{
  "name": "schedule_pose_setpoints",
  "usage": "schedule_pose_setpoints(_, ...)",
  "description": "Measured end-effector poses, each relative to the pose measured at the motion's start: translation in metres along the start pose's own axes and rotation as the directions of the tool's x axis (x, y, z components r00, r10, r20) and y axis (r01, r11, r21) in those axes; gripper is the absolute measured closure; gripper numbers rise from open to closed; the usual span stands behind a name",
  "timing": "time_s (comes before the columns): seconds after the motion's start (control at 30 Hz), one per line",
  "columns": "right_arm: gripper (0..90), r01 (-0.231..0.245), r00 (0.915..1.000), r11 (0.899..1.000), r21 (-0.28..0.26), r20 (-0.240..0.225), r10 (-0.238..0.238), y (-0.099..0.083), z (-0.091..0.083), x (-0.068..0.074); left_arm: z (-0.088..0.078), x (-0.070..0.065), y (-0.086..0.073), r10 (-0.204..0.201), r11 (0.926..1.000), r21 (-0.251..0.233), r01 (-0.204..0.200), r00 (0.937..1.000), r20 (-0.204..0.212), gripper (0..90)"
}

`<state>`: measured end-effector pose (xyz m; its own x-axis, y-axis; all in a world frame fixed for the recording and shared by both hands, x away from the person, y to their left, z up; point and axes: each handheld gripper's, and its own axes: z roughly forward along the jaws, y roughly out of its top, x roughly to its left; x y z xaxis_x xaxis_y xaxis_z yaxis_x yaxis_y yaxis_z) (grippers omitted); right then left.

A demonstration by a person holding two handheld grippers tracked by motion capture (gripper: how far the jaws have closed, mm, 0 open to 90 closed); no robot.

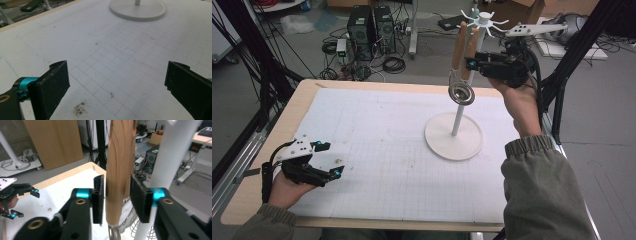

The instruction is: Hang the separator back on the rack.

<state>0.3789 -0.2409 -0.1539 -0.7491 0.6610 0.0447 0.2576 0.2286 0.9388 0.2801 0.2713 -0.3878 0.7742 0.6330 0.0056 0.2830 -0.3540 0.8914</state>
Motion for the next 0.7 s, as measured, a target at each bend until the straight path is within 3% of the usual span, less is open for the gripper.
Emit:
schedule_pose_setpoints(0.33,38.3,-0.005,0.9997,0.999,-0.049,0.024,0.007,-0.022,-0.014,0.004,-0.001,0.001,-0.001,-0.009,1.0000,-0.003,0.009,0.9999,-0.006,6.0)
schedule_pose_setpoints(0.53,32.2,-0.024,0.9994,0.995,-0.101,0.023,0.026,-0.046,-0.019,0.005,-0.002,0.003,-0.002,-0.013,0.9999,-0.001,0.013,0.9999,-0.009,6.0)
schedule_pose_setpoints(0.7,28.7,-0.045,0.9988,0.993,-0.110,0.016,0.047,-0.068,-0.019,0.005,-0.001,0.003,-0.002,-0.014,0.9999,0.002,0.014,0.9999,-0.005,6.0)
